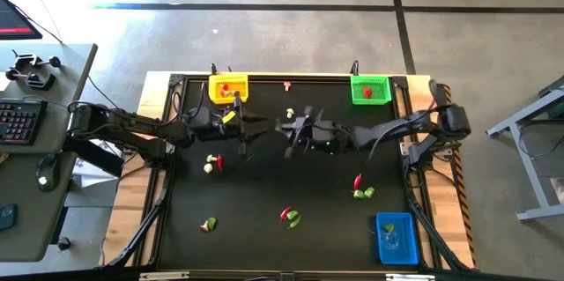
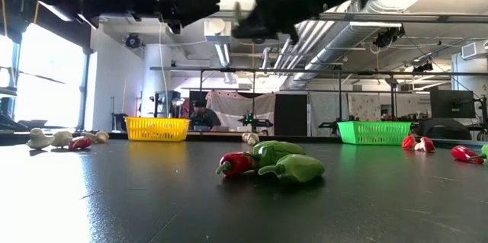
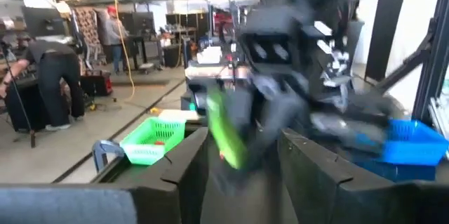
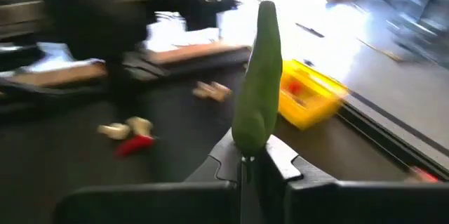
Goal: Sort produce into baskets
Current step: Put the green chili pepper into the green bin
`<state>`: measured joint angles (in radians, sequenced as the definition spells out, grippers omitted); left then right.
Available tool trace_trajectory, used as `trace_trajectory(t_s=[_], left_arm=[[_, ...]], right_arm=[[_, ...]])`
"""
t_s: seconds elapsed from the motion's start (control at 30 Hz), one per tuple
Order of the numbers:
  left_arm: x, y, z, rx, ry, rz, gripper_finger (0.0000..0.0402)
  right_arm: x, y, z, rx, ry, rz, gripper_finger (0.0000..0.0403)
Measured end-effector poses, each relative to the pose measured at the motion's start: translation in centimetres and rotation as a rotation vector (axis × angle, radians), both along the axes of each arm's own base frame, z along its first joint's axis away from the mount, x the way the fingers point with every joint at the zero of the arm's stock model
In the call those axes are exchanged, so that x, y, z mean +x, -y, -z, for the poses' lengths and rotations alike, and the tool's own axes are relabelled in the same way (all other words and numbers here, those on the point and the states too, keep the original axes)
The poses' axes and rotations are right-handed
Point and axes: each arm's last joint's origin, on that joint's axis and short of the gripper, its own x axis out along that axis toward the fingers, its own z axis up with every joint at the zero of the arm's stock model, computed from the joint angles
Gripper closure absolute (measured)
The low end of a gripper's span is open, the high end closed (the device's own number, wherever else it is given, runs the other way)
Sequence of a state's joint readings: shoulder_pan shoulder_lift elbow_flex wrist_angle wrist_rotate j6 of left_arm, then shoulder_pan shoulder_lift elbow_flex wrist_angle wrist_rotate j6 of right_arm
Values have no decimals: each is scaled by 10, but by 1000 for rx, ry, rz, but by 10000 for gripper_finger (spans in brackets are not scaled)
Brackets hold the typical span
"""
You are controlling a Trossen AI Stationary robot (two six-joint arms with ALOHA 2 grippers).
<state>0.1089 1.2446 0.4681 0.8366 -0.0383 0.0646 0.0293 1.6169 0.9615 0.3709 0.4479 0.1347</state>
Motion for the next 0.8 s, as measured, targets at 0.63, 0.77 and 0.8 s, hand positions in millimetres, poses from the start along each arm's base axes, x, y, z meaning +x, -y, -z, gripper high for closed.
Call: trace_trajectory(t_s=[0.63,0.77,0.8], left_arm=[[-26,6,33,-91,46,50,239],[-26,7,33,-104,51,56,239],[-26,7,33,-105,50,56,239]], right_arm=[[-161,128,-16,405,-587,821,397],[-170,156,-6,477,-617,843,396],[-172,162,-2,499,-628,852,396]])
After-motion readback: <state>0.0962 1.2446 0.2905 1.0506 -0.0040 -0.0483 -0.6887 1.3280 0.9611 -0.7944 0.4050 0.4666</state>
